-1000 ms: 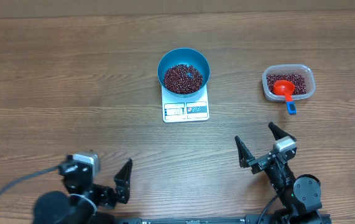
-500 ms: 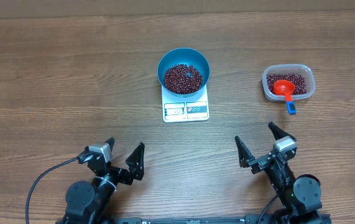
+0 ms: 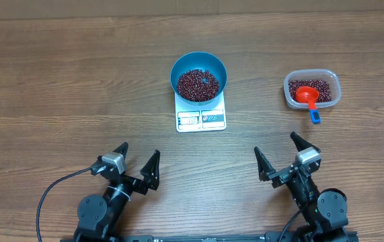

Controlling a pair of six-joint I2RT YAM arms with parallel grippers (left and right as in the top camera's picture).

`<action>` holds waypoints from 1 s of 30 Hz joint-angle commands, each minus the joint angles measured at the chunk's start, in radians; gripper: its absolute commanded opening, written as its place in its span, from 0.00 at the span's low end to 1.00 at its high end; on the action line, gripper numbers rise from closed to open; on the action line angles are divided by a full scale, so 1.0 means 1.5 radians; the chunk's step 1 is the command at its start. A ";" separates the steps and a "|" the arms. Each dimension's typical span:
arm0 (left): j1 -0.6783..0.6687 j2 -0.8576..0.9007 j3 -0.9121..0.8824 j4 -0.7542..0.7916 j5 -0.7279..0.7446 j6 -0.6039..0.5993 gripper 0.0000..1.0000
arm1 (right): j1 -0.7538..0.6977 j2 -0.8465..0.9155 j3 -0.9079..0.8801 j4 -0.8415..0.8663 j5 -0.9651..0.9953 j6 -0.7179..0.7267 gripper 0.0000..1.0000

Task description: Scoop item into bowl and weigh 150g on scale

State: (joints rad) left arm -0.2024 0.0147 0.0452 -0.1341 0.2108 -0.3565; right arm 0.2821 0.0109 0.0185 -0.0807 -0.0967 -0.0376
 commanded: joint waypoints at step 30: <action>-0.009 -0.007 -0.006 0.005 0.022 0.089 1.00 | 0.003 -0.005 -0.007 0.002 0.007 0.003 1.00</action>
State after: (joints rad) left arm -0.2108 0.0147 0.0452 -0.1333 0.2508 -0.2508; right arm 0.2821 0.0109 0.0185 -0.0811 -0.0963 -0.0372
